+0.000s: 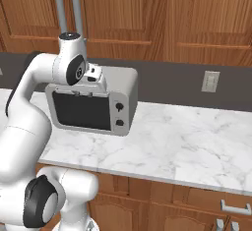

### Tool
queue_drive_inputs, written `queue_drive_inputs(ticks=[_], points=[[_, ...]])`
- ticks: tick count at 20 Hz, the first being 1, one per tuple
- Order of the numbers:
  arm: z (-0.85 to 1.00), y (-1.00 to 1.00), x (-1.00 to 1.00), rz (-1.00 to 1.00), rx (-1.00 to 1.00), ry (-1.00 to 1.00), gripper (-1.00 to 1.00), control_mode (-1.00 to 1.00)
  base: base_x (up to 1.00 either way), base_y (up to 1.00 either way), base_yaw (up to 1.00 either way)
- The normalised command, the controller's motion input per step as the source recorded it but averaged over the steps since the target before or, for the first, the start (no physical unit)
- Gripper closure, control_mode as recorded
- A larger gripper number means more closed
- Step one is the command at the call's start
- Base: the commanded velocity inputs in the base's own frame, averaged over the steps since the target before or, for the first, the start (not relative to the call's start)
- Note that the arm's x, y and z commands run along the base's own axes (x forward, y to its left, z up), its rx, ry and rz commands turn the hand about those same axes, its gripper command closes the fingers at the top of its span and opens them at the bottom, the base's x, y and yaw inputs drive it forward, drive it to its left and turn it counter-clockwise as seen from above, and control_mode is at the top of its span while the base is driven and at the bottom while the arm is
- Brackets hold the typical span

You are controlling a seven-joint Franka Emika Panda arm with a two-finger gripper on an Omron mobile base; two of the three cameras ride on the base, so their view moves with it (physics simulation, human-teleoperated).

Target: Take a straw from the drawer in front and place it inside the glass cup on the dining counter.

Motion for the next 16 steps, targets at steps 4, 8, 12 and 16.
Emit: queue_drive_inputs(ticks=[4, 8, 12, 16], points=[[0.00, 0.00, -0.10, 0.00, 0.00, -0.01, -1.00, 1.00, -0.11, 0.00, 0.00], [0.00, 0.00, 0.00, 0.00, 0.00, 0.00, -1.00, 1.00, -0.74, -0.16, -0.05], [0.00, 0.00, 0.00, 0.00, 0.00, 0.00, -1.00, 1.00, -0.63, -0.37, -0.08], [0.00, 0.00, 0.00, 0.00, 0.00, 0.00, -1.00, 1.00, -0.06, -0.46, 0.00]])
